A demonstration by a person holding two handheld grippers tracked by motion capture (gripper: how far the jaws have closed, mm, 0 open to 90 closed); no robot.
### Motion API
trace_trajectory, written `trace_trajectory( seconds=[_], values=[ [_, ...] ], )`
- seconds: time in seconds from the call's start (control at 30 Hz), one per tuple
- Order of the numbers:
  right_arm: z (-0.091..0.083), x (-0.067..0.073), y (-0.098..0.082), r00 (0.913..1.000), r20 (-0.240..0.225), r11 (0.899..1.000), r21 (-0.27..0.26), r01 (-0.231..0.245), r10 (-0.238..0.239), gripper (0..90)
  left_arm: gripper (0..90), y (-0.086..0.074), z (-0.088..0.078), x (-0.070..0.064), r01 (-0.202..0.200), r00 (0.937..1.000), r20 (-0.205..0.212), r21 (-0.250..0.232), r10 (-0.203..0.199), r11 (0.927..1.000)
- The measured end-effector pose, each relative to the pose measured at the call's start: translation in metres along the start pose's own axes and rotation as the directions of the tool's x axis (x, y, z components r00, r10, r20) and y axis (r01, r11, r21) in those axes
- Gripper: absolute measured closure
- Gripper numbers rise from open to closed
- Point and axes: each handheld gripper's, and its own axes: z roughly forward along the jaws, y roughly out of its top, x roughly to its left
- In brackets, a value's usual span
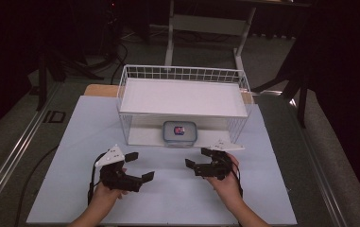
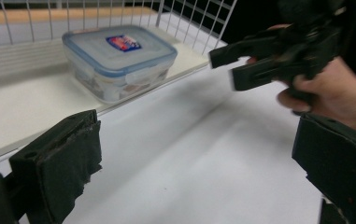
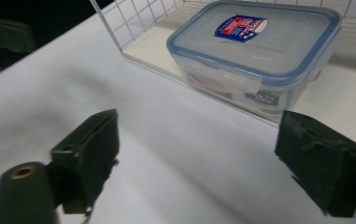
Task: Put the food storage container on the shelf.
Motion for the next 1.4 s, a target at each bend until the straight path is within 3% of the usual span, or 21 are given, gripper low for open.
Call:
trace_trajectory(
  seconds=[0.1, 0.13, 0.23, 0.27, 0.37, 0.43, 0.6, 1.07, 1.4],
  values=[
    [0.006, 0.003, -0.001, 0.9998, -0.002, 1.0, 0.01, 0.019, -0.019, 15.3, 2.3, -0.01, -0.007, -0.005, 0.005, 1.0, 0.003, -0.005, -0.005, 1.0],
    [0.008, 0.004, 0.0, 0.9999, -0.002, 1.0, 0.018, 0.012, -0.012, 19.7, 2.4, -0.013, -0.008, -0.006, 0.007, 1.0, 0.007, -0.001, -0.007, 1.0],
    [0.012, 0.007, 0.002, 0.9973, 0.058, 0.999, 0.021, 0.045, -0.046, 50.0, 2.3, -0.02, -0.008, -0.006, -0.011, 0.9999, -0.011, 0.007, 0.012, 0.9999],
    [0.014, 0.006, 0.003, 0.9975, 0.053, 0.999, 0.02, 0.045, -0.046, 64.1, 2.4, -0.021, -0.009, -0.006, -0.016, 0.9998, -0.011, 0.002, 0.016, 0.9999],
    [0.024, 0.005, 0.006, 0.9975, 0.051, 0.997, 0.054, 0.046, -0.049, 88.4, 2.4, -0.024, -0.008, -0.005, -0.038, 0.999, -0.024, -0.009, 0.038, 0.9992],
    [0.032, 0.002, 0.007, 0.9984, 0.053, 0.997, 0.075, 0.017, -0.021, 90.0, 2.4, -0.025, -0.007, -0.005, -0.041, 0.9989, -0.026, -0.016, 0.04, 0.999],
    [0.049, 0.002, 0.008, 0.996, 0.082, 0.995, 0.091, 0.029, -0.036, 90.0, 2.4, -0.026, -0.005, -0.007, -0.076, 0.9966, -0.034, -0.005, 0.075, 0.9971],
    [0.082, -0.002, 0.021, 0.9905, 0.125, 0.994, 0.097, 0.046, -0.058, 89.9, 2.4, -0.027, -0.006, -0.005, -0.062, 0.9977, -0.028, -0.015, 0.062, 0.998],
    [0.098, -0.011, 0.031, 0.9859, 0.163, 0.996, 0.082, 0.024, -0.037, 89.9, 2.4, -0.027, -0.008, -0.002, -0.048, 0.9982, -0.036, -0.026, 0.047, 0.9985]
  ],
)
